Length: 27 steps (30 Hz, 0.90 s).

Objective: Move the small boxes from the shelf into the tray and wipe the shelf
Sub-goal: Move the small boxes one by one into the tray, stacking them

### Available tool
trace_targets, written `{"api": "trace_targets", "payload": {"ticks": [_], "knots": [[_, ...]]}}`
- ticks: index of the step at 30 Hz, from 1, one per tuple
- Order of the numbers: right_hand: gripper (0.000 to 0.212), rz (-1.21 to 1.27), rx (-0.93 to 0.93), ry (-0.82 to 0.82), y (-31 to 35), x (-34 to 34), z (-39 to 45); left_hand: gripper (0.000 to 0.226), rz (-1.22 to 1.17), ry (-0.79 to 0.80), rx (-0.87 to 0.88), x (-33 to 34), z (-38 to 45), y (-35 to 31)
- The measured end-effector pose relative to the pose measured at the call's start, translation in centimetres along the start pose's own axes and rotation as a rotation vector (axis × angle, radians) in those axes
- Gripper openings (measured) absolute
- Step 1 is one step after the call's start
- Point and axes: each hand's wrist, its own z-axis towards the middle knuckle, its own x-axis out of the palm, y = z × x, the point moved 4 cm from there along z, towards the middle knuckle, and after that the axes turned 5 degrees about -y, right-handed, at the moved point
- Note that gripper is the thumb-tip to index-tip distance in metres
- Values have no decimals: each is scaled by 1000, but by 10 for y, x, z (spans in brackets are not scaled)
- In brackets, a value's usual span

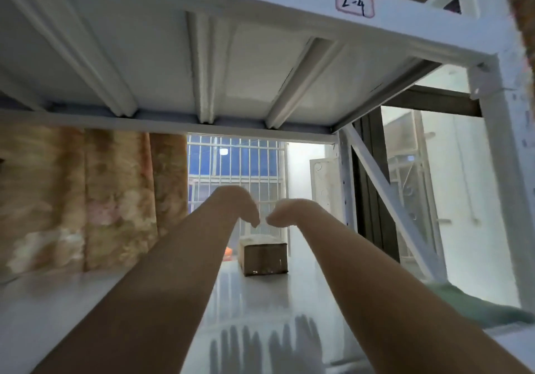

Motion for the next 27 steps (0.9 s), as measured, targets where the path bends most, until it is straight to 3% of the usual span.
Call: {"api": "trace_targets", "payload": {"ticks": [4, 13, 22, 24, 27], "knots": [[52, -22, -21, 96, 4, 28, 26, 40, 47, 66, -113, 26, 6, 5], [40, 24, -5, 142, 19, 52, 28, 35, 89, -110, -208, 51, -20, 32], [82, 0, -1, 267, 30, 74, 35, 36, -15, -58, -178, 63, -25, 26], [72, 38, -6, 270, 27, 74, 29, 35, -37, -46, -170, 62, -25, 25], [36, 136, -2, 264, 18, 54, 3, 38, -45, -39, -147, 60, -23, 25]]}}
